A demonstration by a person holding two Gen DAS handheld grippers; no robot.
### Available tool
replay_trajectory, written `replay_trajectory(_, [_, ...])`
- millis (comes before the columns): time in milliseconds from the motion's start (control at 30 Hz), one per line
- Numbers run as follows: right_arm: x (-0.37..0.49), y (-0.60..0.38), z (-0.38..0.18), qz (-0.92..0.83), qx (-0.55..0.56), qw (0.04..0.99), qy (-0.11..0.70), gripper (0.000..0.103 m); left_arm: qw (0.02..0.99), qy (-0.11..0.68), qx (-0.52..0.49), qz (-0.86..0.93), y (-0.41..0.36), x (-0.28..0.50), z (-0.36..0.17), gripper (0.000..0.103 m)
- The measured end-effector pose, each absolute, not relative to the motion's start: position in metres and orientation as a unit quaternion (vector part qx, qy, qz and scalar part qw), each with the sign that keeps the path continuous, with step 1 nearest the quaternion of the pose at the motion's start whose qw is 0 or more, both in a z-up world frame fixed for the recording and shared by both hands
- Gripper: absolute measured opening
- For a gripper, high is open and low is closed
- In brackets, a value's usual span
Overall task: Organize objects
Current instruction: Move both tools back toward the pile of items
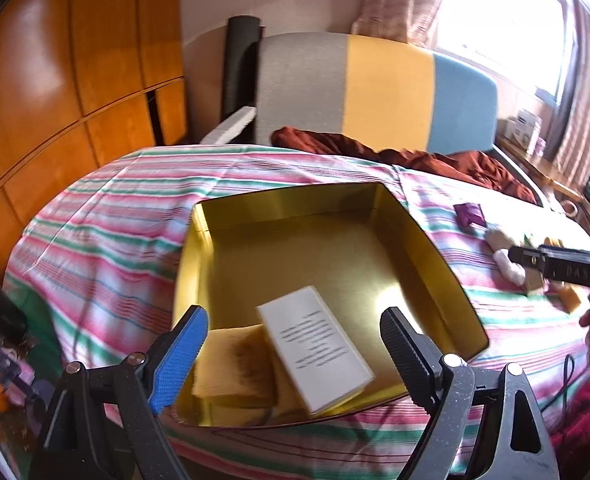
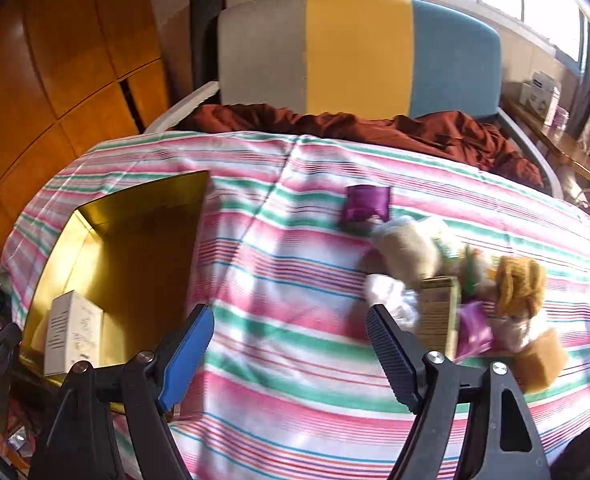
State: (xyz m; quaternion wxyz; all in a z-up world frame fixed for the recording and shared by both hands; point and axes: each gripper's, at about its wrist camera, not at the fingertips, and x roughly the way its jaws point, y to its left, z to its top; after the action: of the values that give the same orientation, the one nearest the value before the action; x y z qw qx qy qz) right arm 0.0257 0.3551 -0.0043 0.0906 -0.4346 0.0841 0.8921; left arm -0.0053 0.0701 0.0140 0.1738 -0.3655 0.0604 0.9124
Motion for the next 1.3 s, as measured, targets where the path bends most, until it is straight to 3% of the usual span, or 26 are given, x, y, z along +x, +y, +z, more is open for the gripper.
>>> replay_trajectory(133, [0.029,0.395,0.002,0.89,-0.43,0.128,0.081,0.081,0.199,0.073,-0.364,0.907,0.092,-0.003,0.016,0.089])
replay_trajectory(200, [0.033,0.421,0.006,0.89,-0.419,0.153,0.09,0.089,0.215,0.076,-0.364,0.903,0.102,-0.003,0.017,0.093])
replay_trajectory(400, [0.056,0.501,-0.001,0.879,-0.383,0.253,0.126,0.089,0.257,0.082,-0.375,0.887,0.134,-0.004,0.015,0.097])
replay_trajectory(567, [0.082,0.553,-0.022,0.843,-0.376,0.309,0.23,0.089,0.285,0.09,-0.39,0.871,0.165,-0.006,0.013,0.103])
replay_trajectory(800, [0.096,0.575,-0.029,0.825,-0.366,0.297,0.31,0.089,0.333,0.12,-0.377,0.856,0.217,0.003,0.016,0.103])
replay_trajectory(1300, [0.101,0.575,-0.021,0.834,-0.341,0.284,0.326,0.089,0.39,0.147,-0.41,0.812,0.303,0.01,-0.004,0.103])
